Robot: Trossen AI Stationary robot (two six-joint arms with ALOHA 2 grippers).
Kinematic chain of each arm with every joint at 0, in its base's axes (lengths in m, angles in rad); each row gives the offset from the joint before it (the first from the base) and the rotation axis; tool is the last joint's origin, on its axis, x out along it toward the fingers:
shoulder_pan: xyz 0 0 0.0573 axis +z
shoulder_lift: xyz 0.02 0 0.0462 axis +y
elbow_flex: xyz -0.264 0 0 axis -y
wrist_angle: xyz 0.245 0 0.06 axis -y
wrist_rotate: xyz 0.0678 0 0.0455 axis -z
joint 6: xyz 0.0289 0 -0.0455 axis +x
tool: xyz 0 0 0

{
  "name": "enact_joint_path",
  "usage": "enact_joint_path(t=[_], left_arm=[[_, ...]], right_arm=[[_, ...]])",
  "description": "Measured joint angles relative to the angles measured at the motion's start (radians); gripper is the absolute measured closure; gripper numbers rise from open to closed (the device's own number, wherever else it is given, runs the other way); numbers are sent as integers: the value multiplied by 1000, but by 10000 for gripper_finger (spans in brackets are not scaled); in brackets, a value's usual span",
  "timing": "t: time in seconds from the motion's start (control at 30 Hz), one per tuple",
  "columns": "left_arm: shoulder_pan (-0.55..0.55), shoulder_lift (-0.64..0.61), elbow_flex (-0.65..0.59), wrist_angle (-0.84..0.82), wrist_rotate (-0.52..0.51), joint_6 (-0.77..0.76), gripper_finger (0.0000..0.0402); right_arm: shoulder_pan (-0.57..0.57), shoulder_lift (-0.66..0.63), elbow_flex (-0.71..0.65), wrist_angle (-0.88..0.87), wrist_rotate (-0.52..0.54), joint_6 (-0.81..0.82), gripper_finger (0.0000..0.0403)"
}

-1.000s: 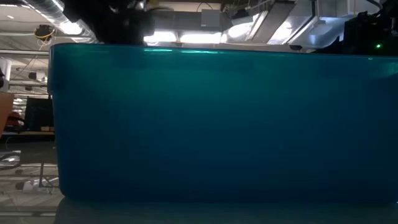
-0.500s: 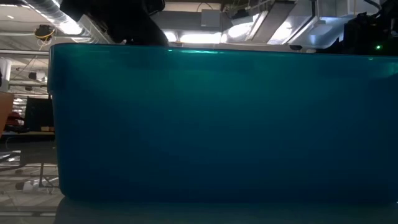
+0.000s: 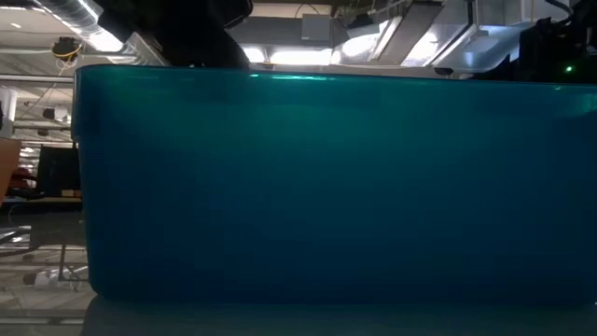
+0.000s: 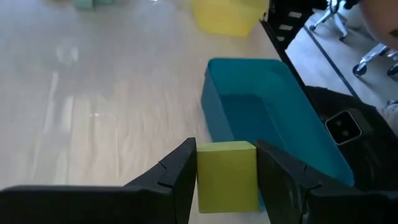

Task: Sort blocks by size
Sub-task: Put the light green cube block into the blue bin

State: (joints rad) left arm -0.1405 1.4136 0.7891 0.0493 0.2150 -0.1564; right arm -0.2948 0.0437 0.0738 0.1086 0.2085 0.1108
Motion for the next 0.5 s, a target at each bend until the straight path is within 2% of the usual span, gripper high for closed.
enact_joint_path(t=[0.2,0.3,0.5], left_arm=[[9,8,0,27,29,28,263],[-5,24,1,98,29,28,263],[-58,101,1,268,29,8,263]], right_arm=[[0,0,0,14,-30,-2,375],[0,0,0,29,-71,-3,375],[0,0,0,68,-89,-4,375]])
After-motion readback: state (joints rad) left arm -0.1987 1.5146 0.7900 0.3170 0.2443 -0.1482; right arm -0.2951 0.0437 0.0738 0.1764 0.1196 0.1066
